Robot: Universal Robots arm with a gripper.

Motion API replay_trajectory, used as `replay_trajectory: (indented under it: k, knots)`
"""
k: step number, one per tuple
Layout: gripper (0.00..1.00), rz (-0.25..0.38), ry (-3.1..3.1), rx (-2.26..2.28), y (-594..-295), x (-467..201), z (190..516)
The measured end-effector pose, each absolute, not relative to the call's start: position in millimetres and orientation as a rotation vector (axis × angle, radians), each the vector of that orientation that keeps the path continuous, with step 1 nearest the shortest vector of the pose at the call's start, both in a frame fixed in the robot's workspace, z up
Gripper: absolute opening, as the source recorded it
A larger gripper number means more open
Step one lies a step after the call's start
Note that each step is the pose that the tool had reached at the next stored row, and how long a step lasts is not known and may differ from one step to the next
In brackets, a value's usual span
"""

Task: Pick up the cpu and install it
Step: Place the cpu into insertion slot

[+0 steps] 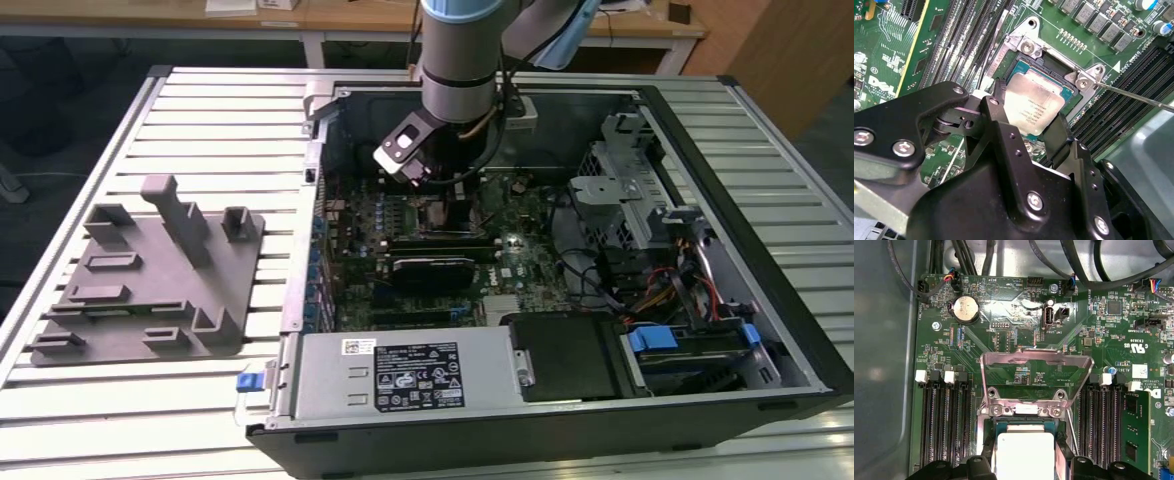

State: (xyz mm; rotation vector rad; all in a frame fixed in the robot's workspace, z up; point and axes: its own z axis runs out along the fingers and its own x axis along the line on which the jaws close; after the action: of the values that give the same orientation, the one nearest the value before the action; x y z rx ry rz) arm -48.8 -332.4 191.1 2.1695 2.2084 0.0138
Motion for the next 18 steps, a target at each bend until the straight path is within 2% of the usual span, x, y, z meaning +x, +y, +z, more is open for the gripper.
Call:
replay_trajectory:
  k: [18]
  knots:
    - [0.55, 0.014, 2.208, 2.17, -332.4, -50.1, 189.9]
